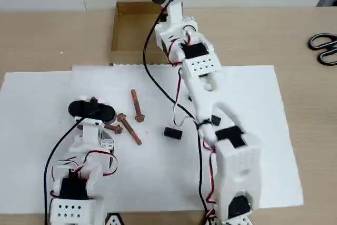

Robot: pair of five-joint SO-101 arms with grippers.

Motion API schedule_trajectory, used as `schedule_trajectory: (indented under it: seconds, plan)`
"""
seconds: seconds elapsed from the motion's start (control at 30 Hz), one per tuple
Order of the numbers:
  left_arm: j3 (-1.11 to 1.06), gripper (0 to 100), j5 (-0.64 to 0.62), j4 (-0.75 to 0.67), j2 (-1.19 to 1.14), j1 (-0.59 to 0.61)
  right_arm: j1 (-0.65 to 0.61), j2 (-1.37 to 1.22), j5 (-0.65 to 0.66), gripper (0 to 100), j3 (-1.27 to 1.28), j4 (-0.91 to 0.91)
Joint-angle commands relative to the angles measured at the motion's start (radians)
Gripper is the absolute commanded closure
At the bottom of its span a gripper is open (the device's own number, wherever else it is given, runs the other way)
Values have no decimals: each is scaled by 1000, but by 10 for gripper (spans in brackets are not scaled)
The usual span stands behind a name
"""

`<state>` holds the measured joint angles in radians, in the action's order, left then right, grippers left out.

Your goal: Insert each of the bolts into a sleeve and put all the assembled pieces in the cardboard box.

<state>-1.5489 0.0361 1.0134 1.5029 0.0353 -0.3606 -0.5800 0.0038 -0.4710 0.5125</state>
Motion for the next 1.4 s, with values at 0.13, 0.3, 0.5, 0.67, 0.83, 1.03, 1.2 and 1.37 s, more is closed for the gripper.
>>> schedule_trajectory:
  seconds: [0.13,0.3,0.5,0.67,0.83,1.03,1.2,1.37]
  plan:
    - [5,994,3,-26,11,8,12,-189,106,989,-285,-22]
    - [5,994,3,-25,11,9,8,-225,143,883,-310,7]
    - [5,994,3,-25,11,9,13,-222,146,844,-313,62]
    - [5,994,3,-25,11,9,15,-216,147,844,-315,70]
    - [5,994,3,-25,11,9,1,-97,144,844,-315,202]
    - [5,994,3,-26,11,9,-7,41,141,844,-313,489]
    - [5,994,3,-26,11,9,-7,162,140,844,-313,754]
    - [5,994,3,-26,11,9,-7,254,103,844,-313,981]
